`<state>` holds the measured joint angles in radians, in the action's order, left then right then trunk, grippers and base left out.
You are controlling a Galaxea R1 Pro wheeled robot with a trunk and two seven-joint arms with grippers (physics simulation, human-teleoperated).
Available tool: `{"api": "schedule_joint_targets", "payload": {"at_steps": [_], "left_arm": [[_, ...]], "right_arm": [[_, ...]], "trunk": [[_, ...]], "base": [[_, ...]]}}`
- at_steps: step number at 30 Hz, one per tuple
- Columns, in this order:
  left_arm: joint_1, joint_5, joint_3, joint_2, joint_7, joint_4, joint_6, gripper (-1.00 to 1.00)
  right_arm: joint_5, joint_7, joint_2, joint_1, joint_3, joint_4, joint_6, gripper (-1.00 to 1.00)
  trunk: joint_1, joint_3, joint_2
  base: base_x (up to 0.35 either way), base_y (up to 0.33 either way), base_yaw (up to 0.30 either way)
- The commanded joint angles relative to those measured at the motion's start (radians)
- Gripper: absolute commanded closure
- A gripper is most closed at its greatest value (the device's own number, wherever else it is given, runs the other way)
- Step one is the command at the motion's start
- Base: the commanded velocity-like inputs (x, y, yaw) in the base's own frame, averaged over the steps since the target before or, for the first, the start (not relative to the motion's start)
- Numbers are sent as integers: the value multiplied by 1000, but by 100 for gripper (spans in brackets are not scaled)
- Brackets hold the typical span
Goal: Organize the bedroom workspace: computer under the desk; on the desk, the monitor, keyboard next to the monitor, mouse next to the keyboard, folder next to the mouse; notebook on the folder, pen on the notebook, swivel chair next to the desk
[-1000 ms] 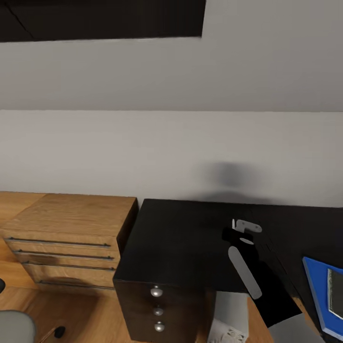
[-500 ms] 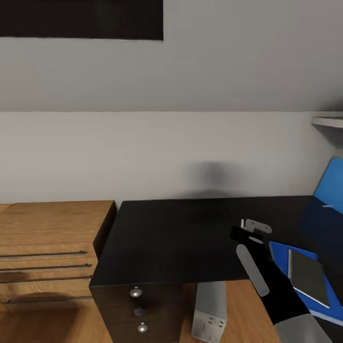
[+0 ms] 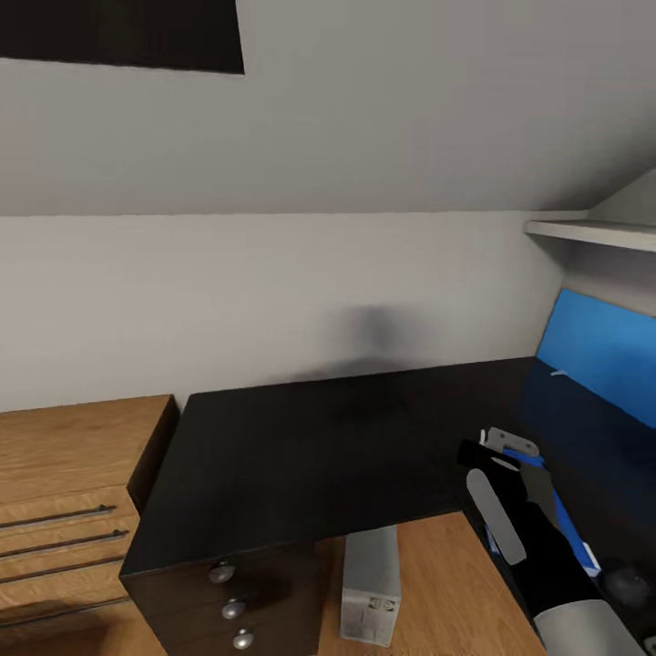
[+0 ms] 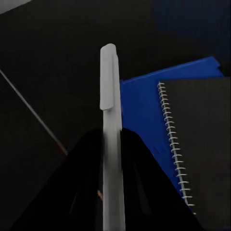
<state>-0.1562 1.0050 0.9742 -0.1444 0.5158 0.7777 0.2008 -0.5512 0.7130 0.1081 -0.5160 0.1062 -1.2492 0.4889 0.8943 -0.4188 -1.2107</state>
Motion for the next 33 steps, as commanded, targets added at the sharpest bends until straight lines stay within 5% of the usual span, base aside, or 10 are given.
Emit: {"api": "schedule_joint_targets", "payload": {"at_steps": [1, 12, 16, 20, 24, 33], "left_arm": [[-2, 10, 8, -1, 6, 2, 8, -100], [-2, 8, 9, -1, 5, 2, 8, -100], [-2, 5, 12, -1, 3, 2, 8, -100], [-2, 4, 12, -1, 3, 2, 8, -100], [-2, 4, 12, -1, 3, 2, 8, -100], [-2, 4, 14, -1, 2, 2, 8, -100]], "right_arm": [[-9, 5, 4, -1, 1, 2, -3, 100], [-5, -5, 31, -1, -9, 58, -94, 100], [-2, -116, 61, -1, -8, 103, -174, 100], [0, -144, 67, -2, -10, 129, -188, 100], [-1, -162, 87, -17, -23, 265, -193, 100], [-1, -333, 105, -98, -26, 449, -196, 100]], "trunk": [[0, -1, -1], [0, -2, -1], [0, -4, -1], [0, -5, -1], [0, -5, -1], [0, -5, -1]], "base": [[0, 0, -296], [0, 0, -294], [0, 0, -252], [0, 0, -85], [0, 0, -14], [0, 0, -1]]}}
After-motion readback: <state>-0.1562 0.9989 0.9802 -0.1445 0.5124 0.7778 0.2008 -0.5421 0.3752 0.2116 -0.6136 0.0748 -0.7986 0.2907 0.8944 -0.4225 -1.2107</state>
